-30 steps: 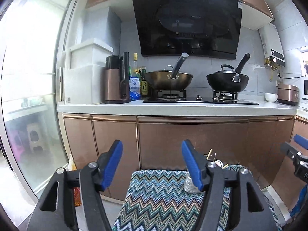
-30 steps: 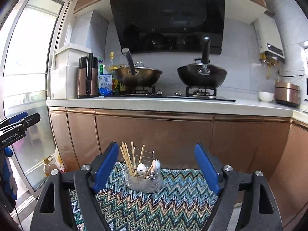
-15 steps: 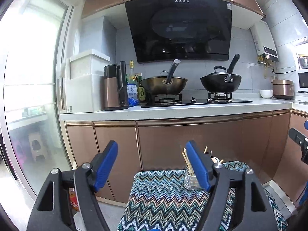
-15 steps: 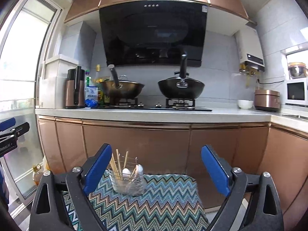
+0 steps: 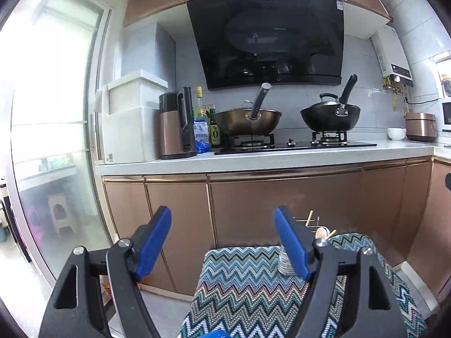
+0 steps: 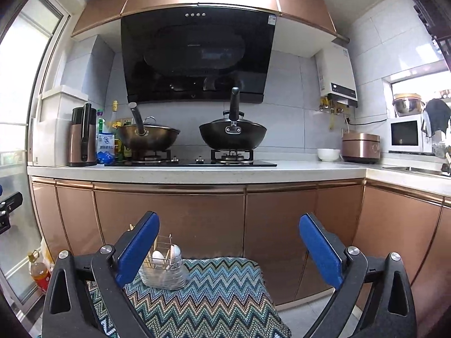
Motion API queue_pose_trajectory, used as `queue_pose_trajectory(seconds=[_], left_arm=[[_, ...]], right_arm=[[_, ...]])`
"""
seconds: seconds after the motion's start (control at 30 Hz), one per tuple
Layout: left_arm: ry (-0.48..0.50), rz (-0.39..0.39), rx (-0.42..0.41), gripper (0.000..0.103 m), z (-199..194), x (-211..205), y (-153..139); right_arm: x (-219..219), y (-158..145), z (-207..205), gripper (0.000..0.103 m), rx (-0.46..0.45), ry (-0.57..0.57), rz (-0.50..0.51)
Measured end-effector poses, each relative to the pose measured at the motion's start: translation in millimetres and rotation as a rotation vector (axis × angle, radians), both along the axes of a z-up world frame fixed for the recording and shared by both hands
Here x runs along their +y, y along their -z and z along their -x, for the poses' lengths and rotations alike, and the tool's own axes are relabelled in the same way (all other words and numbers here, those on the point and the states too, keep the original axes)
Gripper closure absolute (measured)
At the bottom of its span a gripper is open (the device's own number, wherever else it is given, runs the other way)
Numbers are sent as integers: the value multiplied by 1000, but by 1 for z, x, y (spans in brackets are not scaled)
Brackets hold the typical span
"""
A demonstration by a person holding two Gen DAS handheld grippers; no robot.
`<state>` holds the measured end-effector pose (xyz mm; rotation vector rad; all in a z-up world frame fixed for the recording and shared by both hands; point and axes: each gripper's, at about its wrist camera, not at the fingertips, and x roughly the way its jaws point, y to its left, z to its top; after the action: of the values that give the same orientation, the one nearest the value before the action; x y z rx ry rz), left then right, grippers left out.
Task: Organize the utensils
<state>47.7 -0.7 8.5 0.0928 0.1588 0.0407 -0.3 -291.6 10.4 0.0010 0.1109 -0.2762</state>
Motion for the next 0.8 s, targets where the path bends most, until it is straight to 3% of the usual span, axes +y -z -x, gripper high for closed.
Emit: queue_pose_trajectory(seconds=[0.8], left_arm=[[-37,45,-31,26,4,25,1]], right_arm=[[9,2,4,0,0,26,50]])
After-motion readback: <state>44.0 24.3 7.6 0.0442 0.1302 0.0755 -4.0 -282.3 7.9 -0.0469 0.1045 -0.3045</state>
